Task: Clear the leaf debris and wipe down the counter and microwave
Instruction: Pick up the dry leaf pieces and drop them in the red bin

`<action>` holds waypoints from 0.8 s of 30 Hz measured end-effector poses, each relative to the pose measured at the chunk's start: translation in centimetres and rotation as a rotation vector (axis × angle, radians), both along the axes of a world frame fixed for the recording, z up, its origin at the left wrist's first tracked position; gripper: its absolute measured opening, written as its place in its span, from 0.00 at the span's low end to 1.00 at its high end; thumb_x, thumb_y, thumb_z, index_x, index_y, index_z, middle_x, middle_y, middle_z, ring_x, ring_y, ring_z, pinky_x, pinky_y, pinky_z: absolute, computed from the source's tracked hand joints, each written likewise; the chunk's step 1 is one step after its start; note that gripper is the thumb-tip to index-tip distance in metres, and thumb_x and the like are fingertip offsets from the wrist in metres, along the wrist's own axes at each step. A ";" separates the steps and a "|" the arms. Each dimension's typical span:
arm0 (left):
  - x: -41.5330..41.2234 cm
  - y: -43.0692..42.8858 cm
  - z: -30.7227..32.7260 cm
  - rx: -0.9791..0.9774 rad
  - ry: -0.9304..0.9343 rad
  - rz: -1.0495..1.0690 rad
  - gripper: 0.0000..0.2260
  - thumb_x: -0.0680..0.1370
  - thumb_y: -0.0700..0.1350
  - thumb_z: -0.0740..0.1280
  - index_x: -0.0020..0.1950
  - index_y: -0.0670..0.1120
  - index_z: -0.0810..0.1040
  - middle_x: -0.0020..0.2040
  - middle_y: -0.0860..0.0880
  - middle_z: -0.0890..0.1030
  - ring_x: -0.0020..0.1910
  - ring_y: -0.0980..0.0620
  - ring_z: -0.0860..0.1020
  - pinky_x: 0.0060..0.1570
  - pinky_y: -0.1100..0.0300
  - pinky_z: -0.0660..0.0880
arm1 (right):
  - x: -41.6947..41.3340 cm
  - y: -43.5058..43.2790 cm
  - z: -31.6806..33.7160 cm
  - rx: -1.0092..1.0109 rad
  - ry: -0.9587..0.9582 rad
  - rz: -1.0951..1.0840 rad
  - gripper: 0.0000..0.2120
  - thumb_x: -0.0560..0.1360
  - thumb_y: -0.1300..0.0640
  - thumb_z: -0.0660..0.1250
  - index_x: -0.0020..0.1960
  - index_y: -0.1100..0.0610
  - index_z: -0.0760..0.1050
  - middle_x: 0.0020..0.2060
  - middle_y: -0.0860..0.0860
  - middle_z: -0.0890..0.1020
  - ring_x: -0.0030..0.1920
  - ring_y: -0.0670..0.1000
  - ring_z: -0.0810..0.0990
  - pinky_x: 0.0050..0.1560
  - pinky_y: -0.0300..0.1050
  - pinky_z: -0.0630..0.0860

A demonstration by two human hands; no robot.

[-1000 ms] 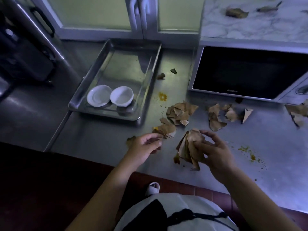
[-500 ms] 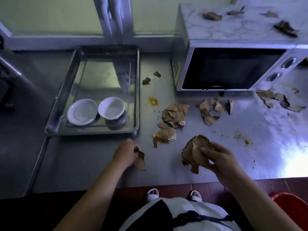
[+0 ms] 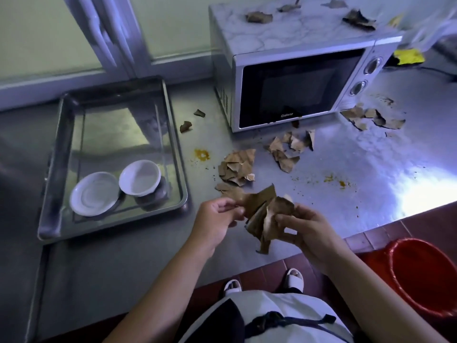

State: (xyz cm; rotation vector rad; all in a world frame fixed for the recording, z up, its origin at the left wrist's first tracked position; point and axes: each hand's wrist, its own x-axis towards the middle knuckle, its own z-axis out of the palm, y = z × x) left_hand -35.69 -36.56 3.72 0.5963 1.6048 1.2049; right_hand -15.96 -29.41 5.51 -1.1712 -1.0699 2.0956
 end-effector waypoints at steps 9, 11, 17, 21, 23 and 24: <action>0.0 -1.0 -1.4 -0.032 -0.166 -0.360 0.10 0.78 0.40 0.70 0.51 0.54 0.87 0.50 0.48 0.87 0.48 0.53 0.84 0.44 0.65 0.78 | 1.3 -1.3 -1.4 0.007 -0.040 -0.195 0.08 0.73 0.74 0.66 0.49 0.65 0.79 0.39 0.60 0.82 0.37 0.54 0.82 0.39 0.47 0.82; -1.0 -0.8 -2.4 -0.038 -0.178 -0.317 0.09 0.78 0.41 0.70 0.51 0.54 0.86 0.50 0.48 0.86 0.49 0.51 0.84 0.45 0.64 0.79 | 1.6 -1.4 -1.4 -0.018 -0.025 -0.248 0.09 0.72 0.73 0.67 0.49 0.62 0.78 0.38 0.56 0.82 0.36 0.53 0.82 0.37 0.46 0.82; -5.5 1.6 -6.9 -0.230 0.585 -0.179 0.14 0.73 0.40 0.74 0.58 0.49 0.81 0.50 0.53 0.81 0.44 0.57 0.78 0.47 0.66 0.73 | 4.1 -1.3 -1.6 -0.069 -0.036 -0.383 0.17 0.72 0.73 0.69 0.56 0.56 0.77 0.39 0.56 0.83 0.37 0.54 0.83 0.36 0.49 0.80; -6.0 3.6 -8.5 -0.304 0.855 -0.430 0.21 0.73 0.39 0.71 0.66 0.49 0.78 0.61 0.49 0.79 0.58 0.47 0.78 0.60 0.57 0.74 | 5.0 -1.6 -1.5 -0.074 -0.047 -0.387 0.13 0.71 0.72 0.69 0.53 0.61 0.78 0.38 0.55 0.83 0.33 0.52 0.83 0.31 0.46 0.80; -6.1 4.1 -9.2 -0.313 0.895 -0.481 0.19 0.74 0.37 0.68 0.64 0.49 0.80 0.61 0.46 0.79 0.59 0.45 0.78 0.60 0.56 0.74 | 5.2 -1.7 -1.4 -0.068 -0.056 -0.390 0.12 0.71 0.72 0.69 0.52 0.62 0.79 0.38 0.55 0.84 0.33 0.52 0.83 0.28 0.45 0.79; -6.1 4.2 -9.5 -0.309 0.901 -0.481 0.17 0.74 0.36 0.68 0.62 0.48 0.81 0.60 0.45 0.80 0.59 0.45 0.78 0.59 0.57 0.73 | 5.2 -1.7 -1.3 -0.066 -0.061 -0.391 0.11 0.71 0.72 0.70 0.51 0.61 0.80 0.39 0.56 0.84 0.33 0.52 0.83 0.27 0.43 0.78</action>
